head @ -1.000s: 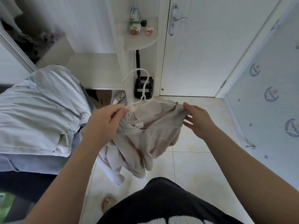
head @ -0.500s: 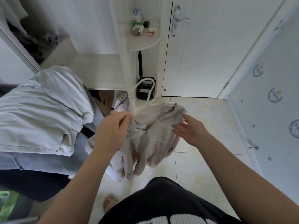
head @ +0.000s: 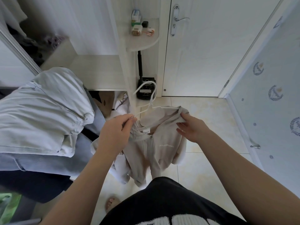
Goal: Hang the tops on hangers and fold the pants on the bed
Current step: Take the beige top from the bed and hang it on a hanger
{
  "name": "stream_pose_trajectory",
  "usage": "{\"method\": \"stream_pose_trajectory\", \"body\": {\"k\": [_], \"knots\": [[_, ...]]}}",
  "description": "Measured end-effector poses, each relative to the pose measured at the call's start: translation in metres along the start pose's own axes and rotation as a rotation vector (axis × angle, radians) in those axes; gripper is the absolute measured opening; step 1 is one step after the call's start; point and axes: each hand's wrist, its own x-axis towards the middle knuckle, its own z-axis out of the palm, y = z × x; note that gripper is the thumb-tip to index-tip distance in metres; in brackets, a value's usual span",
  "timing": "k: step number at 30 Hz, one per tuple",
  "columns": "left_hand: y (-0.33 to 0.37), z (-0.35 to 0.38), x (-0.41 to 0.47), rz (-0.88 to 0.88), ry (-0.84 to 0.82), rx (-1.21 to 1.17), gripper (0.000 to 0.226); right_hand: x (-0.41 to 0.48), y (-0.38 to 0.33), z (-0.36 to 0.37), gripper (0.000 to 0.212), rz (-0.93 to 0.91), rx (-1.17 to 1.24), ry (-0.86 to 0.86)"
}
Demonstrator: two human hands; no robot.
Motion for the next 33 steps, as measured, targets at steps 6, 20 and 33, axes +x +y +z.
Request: {"method": "stream_pose_trajectory", "body": {"k": [6, 20, 33], "knots": [[-0.007, -0.001, -0.001, -0.004, 0.081, 0.066, 0.019, -0.006, -0.002, -0.007, 0.01, -0.053, -0.064, 0.046], [-0.009, 0.004, -0.005, 0.03, -0.142, 0.194, 0.022, -0.047, -0.045, 0.016, 0.011, -0.198, -0.076, -0.075], [0.005, -0.02, 0.005, 0.227, 0.016, 0.004, 0.012, -0.112, -0.046, 0.045, 0.028, -0.76, -1.333, -0.445]]}}
